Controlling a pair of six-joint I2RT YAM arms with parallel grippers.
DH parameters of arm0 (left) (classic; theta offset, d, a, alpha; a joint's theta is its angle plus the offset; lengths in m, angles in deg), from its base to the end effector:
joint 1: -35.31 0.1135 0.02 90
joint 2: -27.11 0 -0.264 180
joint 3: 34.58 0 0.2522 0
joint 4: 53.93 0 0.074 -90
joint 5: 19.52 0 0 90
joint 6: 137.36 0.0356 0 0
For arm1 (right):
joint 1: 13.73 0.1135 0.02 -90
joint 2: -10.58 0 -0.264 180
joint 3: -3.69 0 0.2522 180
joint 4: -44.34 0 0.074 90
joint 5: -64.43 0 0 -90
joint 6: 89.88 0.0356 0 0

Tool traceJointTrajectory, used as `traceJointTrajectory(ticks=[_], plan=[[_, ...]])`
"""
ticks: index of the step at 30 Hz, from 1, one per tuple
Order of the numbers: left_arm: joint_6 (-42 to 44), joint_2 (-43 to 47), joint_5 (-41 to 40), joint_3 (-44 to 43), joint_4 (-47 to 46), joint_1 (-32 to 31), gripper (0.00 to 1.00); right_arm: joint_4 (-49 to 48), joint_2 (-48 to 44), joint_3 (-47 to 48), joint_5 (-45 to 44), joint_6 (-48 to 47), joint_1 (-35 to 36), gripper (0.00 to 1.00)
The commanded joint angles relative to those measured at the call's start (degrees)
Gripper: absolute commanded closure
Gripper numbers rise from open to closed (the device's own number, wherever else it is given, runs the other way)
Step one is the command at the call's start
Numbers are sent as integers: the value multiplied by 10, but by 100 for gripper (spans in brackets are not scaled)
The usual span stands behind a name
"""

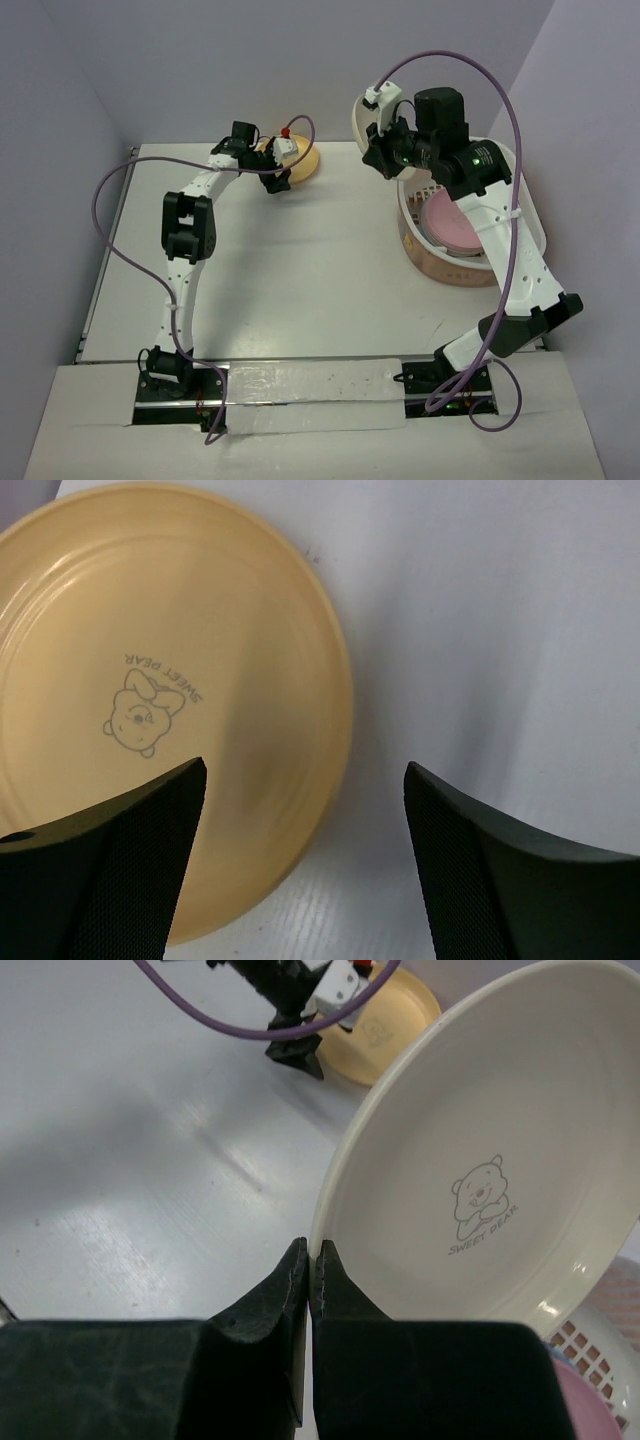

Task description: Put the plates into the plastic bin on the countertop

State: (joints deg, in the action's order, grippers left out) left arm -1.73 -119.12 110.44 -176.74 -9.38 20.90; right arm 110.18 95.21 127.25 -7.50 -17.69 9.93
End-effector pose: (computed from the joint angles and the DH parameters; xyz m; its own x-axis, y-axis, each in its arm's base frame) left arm 0.5347 -0.1610 0.1663 -0.0779 0.5857 -0.8068 0.9404 0.3118 0.1356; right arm 0.2590 0.1256 0.4860 -0.2005 -0.4053 -0.8919 -0.7312 0.6678 -0.1391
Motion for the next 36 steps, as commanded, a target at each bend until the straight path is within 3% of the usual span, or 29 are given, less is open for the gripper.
traceJointTrajectory(ticks=[1,4,7,13,18,25,36], plan=[[52,-26,-35,-31,24,-2,15,-16,-52,-4,-30,-7,-14,100],[63,-40,-53,-44,40,-2,21,-11,-62,0,-35,-7,-24,100],[73,-44,-53,-48,65,-2,41,-10,-78,-5,-48,-5,-36,100],[77,1,-62,27,50,-10,63,4,-110,-21,-54,17,-109,100],[47,63,-87,99,40,-27,99,36,-120,-44,-80,42,-176,100],[-50,209,-88,194,33,-50,100,-8,-138,-197,-102,81,-228,100],[-134,401,-63,300,63,-53,100,-101,-72,-314,-134,113,-232,100]])
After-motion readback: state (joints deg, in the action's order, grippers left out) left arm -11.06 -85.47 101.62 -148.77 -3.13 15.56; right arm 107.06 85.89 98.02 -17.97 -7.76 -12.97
